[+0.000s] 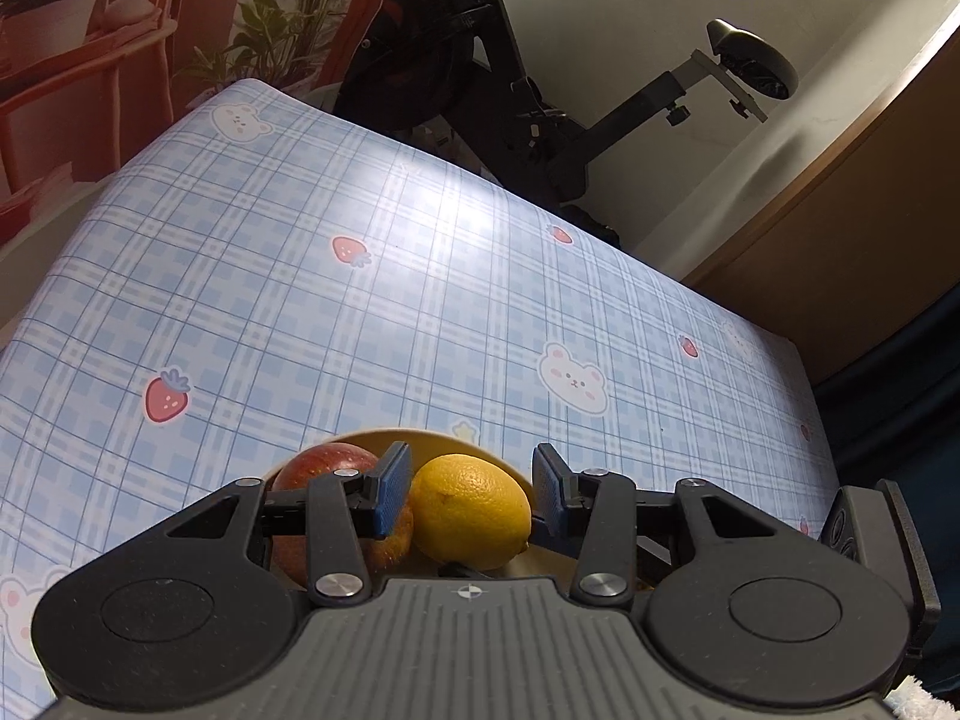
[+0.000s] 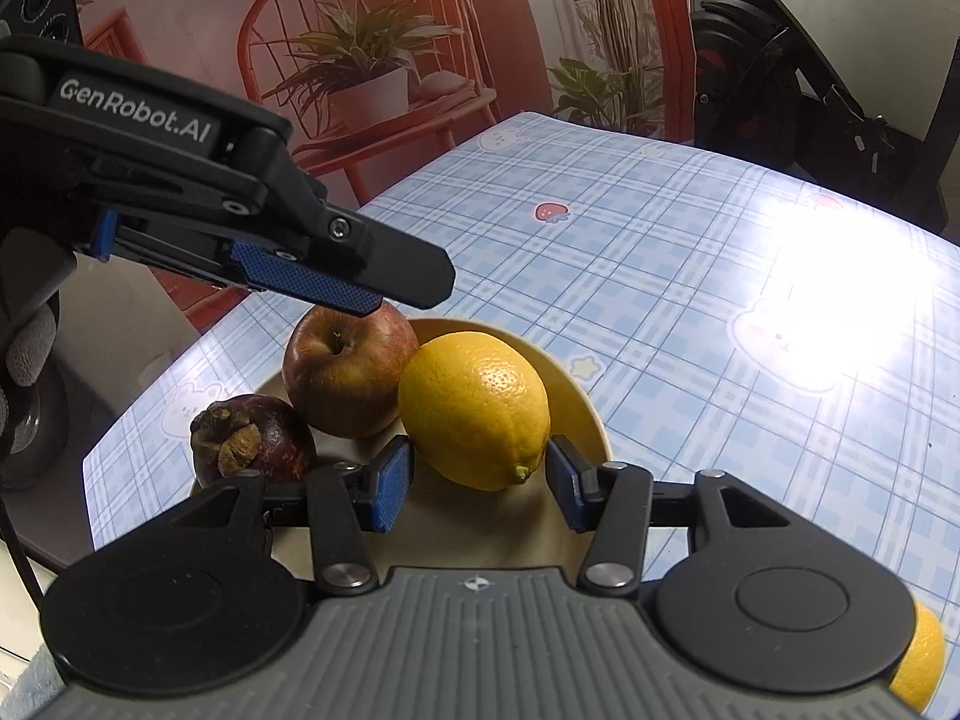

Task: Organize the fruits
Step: 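Carry the lemon with the left gripper onto the plate beside the apple and release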

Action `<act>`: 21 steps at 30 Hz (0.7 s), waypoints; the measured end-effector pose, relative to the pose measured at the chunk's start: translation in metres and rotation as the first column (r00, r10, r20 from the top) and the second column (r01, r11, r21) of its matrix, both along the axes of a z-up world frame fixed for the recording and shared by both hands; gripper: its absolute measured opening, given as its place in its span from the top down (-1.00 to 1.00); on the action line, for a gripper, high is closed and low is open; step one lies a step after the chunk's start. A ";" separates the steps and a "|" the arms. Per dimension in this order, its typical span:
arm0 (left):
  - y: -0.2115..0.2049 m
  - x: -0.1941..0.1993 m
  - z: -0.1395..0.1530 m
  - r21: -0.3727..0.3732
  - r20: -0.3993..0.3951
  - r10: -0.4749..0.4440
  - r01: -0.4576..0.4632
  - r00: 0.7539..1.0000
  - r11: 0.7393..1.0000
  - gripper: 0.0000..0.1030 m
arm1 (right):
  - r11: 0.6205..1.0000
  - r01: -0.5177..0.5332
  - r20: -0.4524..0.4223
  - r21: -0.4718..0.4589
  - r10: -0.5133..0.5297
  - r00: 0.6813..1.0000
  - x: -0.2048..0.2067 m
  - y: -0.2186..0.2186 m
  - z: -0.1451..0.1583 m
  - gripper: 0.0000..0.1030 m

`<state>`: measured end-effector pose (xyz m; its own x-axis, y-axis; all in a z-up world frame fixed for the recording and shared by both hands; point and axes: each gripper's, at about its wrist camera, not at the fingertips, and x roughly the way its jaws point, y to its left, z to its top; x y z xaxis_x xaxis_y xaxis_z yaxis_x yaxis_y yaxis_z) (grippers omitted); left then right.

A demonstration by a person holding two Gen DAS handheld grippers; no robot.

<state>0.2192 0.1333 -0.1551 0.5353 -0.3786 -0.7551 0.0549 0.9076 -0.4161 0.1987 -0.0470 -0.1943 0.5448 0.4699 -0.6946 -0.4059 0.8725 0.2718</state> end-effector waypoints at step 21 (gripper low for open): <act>0.000 -0.006 0.006 0.061 0.047 0.023 -0.026 0.999 0.998 0.11 | 0.999 0.033 0.009 -0.002 -0.033 0.999 -0.001 -0.001 0.003 -0.02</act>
